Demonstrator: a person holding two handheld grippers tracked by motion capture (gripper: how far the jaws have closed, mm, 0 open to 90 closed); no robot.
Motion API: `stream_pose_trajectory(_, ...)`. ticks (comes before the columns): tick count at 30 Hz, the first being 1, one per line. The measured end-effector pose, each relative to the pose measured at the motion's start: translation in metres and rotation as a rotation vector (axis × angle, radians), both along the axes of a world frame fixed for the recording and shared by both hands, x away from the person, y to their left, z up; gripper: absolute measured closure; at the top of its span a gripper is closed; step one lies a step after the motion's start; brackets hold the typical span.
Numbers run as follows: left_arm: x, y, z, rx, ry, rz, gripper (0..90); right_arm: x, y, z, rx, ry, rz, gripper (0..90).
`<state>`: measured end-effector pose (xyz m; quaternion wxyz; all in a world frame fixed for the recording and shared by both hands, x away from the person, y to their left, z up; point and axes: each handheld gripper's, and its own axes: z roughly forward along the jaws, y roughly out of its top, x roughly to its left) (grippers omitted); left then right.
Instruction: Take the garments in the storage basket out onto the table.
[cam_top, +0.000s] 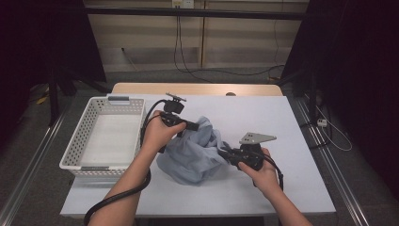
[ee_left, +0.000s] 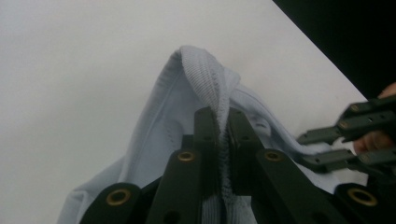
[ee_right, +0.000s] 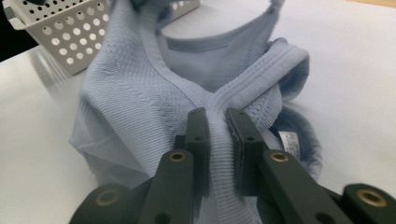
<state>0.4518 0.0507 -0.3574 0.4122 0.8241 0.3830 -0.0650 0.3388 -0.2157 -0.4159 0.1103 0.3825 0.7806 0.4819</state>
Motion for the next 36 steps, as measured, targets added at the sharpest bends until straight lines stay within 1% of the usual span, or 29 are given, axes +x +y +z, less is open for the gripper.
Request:
stream_pose_trajectory(2,-0.004,0.004,-0.001,-0.001,-0.009,-0.002,84.8,0.0,-0.001,-0.001,0.0,0.007,-0.01,80.1)
stream_pose_trajectory(4,-0.008,0.007,-0.004,-0.015,-0.001,-0.001,84.9,0.001,-0.003,-0.001,-0.002,0.009,-0.015,79.7)
stream_pose_trajectory(8,-0.014,0.014,-0.008,-0.021,0.005,-0.001,85.1,0.002,-0.005,0.0,-0.009,0.014,-0.03,79.2)
stream_pose_trajectory(13,-0.022,0.021,-0.012,-0.005,0.001,-0.007,85.3,0.003,-0.007,0.003,-0.011,0.005,-0.051,78.4)
stream_pose_trajectory(15,-0.024,0.024,-0.014,-0.006,0.012,-0.003,85.3,0.004,-0.006,0.003,-0.016,0.007,-0.054,78.0)
stream_pose_trajectory(16,-0.024,0.026,-0.015,0.0,0.009,-0.002,85.3,0.004,-0.006,0.003,-0.017,0.009,-0.059,77.4)
stream_pose_trajectory(18,-0.026,0.029,-0.018,0.004,0.019,0.001,85.4,0.005,-0.006,0.003,-0.02,0.004,-0.065,76.1)
stream_pose_trajectory(20,-0.028,0.032,-0.021,0.007,0.022,0.003,85.4,0.005,-0.005,0.004,-0.024,-0.005,-0.075,70.9)
stream_pose_trajectory(22,-0.029,0.035,-0.023,0.006,0.029,0.006,85.4,0.006,-0.005,0.006,-0.027,-0.023,-0.093,65.1)
stream_pose_trajectory(23,-0.029,0.036,-0.024,0.003,0.029,0.005,85.4,0.007,-0.005,0.007,-0.029,-0.029,-0.109,60.6)
stream_pose_trajectory(24,-0.03,0.037,-0.025,-0.001,0.032,0.007,85.4,0.008,-0.005,0.008,-0.032,-0.031,-0.121,55.8)
stream_pose_trajectory(25,-0.031,0.037,-0.025,-0.002,0.033,0.008,85.4,0.01,-0.005,0.01,-0.035,-0.035,-0.136,52.8)
stream_pose_trajectory(26,-0.031,0.038,-0.026,0.0,0.033,0.011,85.4,0.011,-0.006,0.01,-0.03,-0.036,-0.139,51.1)
stream_pose_trajectory(27,-0.031,0.039,-0.026,0.002,0.033,0.011,85.4,0.013,-0.006,0.012,-0.025,-0.032,-0.144,47.5)
stream_pose_trajectory(28,-0.031,0.039,-0.026,0.002,0.032,0.011,85.4,0.015,-0.005,0.014,-0.032,-0.035,-0.151,41.6)
stream_pose_trajectory(30,-0.032,0.04,-0.026,0.005,0.03,0.014,85.4,0.019,-0.005,0.017,-0.044,-0.031,-0.169,35.0)
stream_pose_trajectory(31,-0.033,0.04,-0.026,0.0,0.031,0.013,85.4,0.022,-0.004,0.018,-0.05,-0.035,-0.176,33.2)
stream_pose_trajectory(34,-0.034,0.04,-0.025,0.004,0.029,0.01,85.4,0.03,-0.003,0.023,-0.065,-0.046,-0.213,25.9)
stream_pose_trajectory(36,-0.034,0.041,-0.024,0.006,0.029,0.005,85.4,0.035,-0.002,0.025,-0.066,-0.046,-0.214,25.9)
